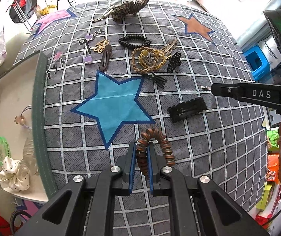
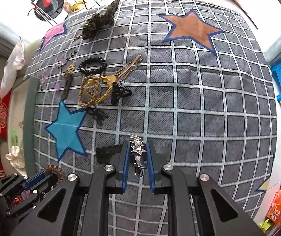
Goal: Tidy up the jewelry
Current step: 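Grasp the brown coil hair tie with the left tool while the right tool grasps the rhinestone star clip, then carry the coil hair tie and star clip over the white tray with both tools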
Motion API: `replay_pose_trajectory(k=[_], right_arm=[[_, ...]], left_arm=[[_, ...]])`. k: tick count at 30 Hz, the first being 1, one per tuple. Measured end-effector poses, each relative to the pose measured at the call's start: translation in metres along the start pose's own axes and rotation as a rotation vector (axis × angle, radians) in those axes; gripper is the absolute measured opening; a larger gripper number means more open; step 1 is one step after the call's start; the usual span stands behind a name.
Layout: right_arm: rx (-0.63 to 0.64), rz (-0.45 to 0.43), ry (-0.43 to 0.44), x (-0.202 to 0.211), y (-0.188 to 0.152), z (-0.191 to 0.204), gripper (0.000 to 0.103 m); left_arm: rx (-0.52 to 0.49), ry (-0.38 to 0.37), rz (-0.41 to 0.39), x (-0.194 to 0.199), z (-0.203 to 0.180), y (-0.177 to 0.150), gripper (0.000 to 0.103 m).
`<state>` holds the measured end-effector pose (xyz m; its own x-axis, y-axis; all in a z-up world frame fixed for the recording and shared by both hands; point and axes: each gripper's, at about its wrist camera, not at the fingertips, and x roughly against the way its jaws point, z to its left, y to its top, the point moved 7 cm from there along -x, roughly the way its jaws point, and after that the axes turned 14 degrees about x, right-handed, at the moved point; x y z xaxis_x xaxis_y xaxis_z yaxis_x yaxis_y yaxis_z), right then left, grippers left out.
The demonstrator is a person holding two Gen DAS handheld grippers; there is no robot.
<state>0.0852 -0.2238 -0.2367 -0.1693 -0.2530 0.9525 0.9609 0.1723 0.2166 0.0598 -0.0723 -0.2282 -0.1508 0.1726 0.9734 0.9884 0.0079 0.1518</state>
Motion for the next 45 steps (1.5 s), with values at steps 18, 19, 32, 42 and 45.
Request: replay_pose_trajectory(k=[18,19,32,42,45], right_arm=[[0.052,0.000,0.040,0.023,-0.002,0.070,0.018],[0.062,-0.001,0.041,0.024,0.000,0.076,0.018],[0.223,-0.015,0.085,0.022,0.033,0.174,0.018],[0.356,-0.035,0.124,0.013,0.074,0.256,0.018],[0.381,-0.038,0.138,0.006,0.087,0.275,0.018]], left_arm=[[0.047,-0.012,-0.063,0.048,0.053,-0.012,0.013],[0.055,-0.012,-0.067,0.050,0.058,-0.012,0.013],[0.179,0.005,-0.127,0.077,0.138,-0.009,0.013],[0.269,0.041,-0.185,0.088,0.202,0.008,0.013],[0.299,0.058,-0.203,0.088,0.225,0.019,0.013]])
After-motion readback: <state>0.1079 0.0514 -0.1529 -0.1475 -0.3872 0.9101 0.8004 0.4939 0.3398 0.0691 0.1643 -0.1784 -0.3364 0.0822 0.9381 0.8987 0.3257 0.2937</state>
